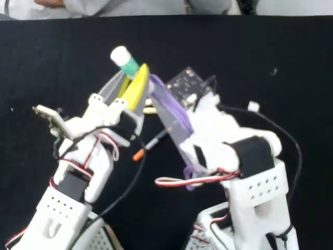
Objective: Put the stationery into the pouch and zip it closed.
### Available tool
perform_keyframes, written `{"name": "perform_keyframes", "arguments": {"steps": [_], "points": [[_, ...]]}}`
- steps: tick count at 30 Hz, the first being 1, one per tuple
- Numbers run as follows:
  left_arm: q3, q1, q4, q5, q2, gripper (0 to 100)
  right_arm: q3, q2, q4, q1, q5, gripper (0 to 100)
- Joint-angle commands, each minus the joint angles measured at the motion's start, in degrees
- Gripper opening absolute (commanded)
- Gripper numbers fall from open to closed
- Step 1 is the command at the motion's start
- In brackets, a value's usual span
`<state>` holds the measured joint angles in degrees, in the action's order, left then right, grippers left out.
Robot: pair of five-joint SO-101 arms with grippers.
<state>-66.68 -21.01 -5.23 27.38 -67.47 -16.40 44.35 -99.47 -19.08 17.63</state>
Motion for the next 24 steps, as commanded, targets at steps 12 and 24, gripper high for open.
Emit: {"name": "perform_keyframes", "arguments": {"steps": [12, 24], "points": [[9.3, -0.8, -7.6, -1.5, 15.5, 3, 2.5, 0.5, -1.3, -0.7, -0.4, 1.1], [6.7, -2.9, -4.0, -1.8, 15.8, 3, 2.5, 0.5, -1.2, -0.7, -0.4, 1.1]]}}
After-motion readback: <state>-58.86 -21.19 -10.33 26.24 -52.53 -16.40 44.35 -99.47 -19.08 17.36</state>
